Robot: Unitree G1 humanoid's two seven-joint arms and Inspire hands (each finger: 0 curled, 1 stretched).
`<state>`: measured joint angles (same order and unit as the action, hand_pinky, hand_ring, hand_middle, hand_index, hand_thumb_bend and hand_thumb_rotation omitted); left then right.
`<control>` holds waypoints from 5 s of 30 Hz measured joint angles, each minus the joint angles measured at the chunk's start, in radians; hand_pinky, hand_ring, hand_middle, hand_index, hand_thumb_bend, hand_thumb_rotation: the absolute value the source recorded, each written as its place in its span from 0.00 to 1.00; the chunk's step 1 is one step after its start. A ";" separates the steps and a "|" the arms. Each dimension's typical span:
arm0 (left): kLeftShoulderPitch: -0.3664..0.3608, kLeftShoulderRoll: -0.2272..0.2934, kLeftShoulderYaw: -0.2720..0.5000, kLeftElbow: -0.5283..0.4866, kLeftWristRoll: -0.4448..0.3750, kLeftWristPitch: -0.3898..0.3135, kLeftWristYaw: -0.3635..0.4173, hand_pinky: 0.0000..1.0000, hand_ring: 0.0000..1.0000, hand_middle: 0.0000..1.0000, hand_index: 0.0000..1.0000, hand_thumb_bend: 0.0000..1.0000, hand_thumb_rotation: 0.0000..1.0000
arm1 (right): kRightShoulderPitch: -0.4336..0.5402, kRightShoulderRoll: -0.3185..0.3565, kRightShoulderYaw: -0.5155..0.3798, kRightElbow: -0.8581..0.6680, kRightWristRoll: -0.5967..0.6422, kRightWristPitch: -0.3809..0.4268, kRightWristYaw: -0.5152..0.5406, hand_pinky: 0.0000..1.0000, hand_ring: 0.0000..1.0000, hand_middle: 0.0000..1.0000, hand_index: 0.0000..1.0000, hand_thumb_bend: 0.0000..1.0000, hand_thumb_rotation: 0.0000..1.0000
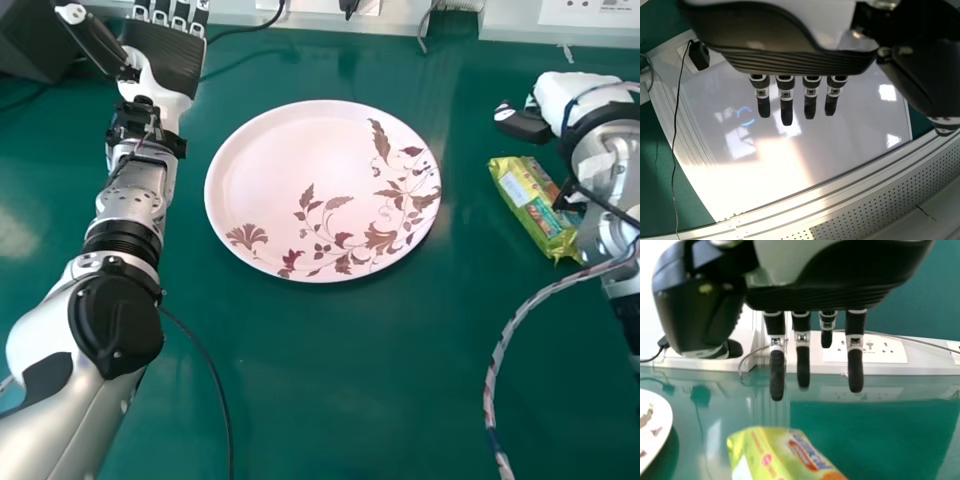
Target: Pick up biscuit and place it in the plate
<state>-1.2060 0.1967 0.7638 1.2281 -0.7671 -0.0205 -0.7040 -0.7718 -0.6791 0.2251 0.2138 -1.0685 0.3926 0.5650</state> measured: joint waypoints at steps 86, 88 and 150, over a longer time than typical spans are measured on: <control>0.000 0.031 0.002 0.033 0.002 0.055 -0.273 0.81 0.92 0.99 1.00 1.00 0.76 | -0.115 -0.039 0.166 0.275 0.024 0.003 0.078 0.88 1.00 1.00 1.00 1.00 0.73; 0.000 0.031 0.002 0.033 0.002 0.051 -0.266 0.80 0.91 0.99 1.00 1.00 0.76 | -0.122 -0.037 0.176 0.293 0.024 0.003 0.068 0.87 1.00 1.00 1.00 1.00 0.74; -0.003 0.029 -0.001 0.029 0.002 0.032 -0.237 0.98 0.92 0.98 0.99 1.00 0.72 | 0.175 -0.066 0.079 -0.257 -0.060 0.202 0.201 0.84 0.94 1.00 1.00 1.00 0.76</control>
<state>-1.2094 0.2253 0.7632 1.2569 -0.7655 0.0119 -0.9412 -0.5968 -0.7455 0.3041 -0.0432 -1.1284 0.5941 0.7656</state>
